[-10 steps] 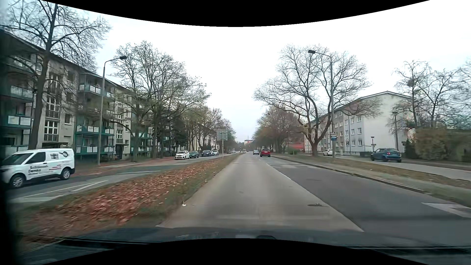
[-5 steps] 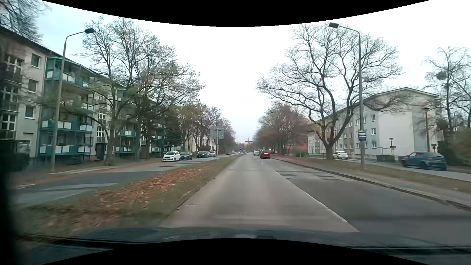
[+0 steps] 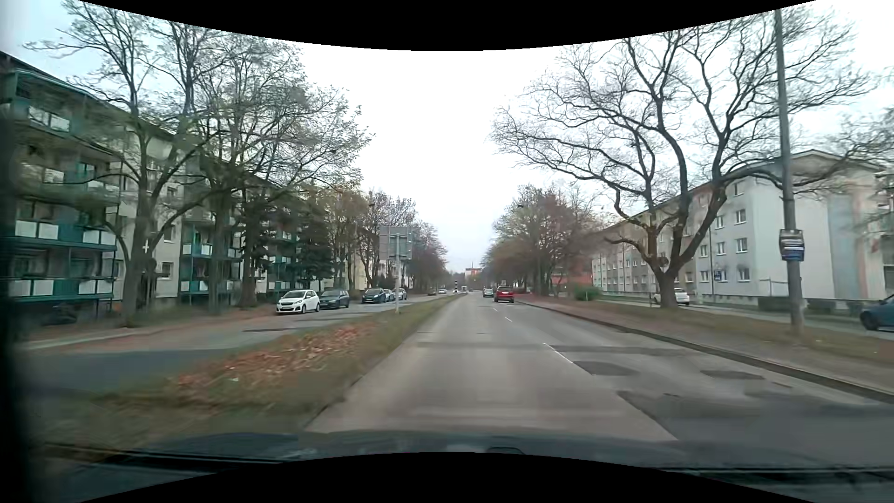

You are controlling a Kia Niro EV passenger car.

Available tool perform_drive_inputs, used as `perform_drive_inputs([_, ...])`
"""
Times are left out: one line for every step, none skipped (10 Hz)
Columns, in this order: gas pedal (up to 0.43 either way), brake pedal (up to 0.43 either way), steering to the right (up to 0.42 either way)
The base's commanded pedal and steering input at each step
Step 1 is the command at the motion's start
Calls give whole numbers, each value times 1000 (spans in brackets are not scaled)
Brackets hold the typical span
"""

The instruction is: Follow the waypoints while adhering to traffic rules and regulations

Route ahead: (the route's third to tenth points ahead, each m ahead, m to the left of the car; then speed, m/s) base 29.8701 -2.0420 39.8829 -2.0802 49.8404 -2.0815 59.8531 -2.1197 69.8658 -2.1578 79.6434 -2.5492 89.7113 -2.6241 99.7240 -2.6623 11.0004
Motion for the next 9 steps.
perform_drive_inputs([130,0,-2])
perform_drive_inputs([130,0,-2])
perform_drive_inputs([130,0,-2])
perform_drive_inputs([110,0,-2])
perform_drive_inputs([110,0,-2])
perform_drive_inputs([110,0,-2])
perform_drive_inputs([110,0,-2])
perform_drive_inputs([118,0,-2])
perform_drive_inputs([118,0,-1])
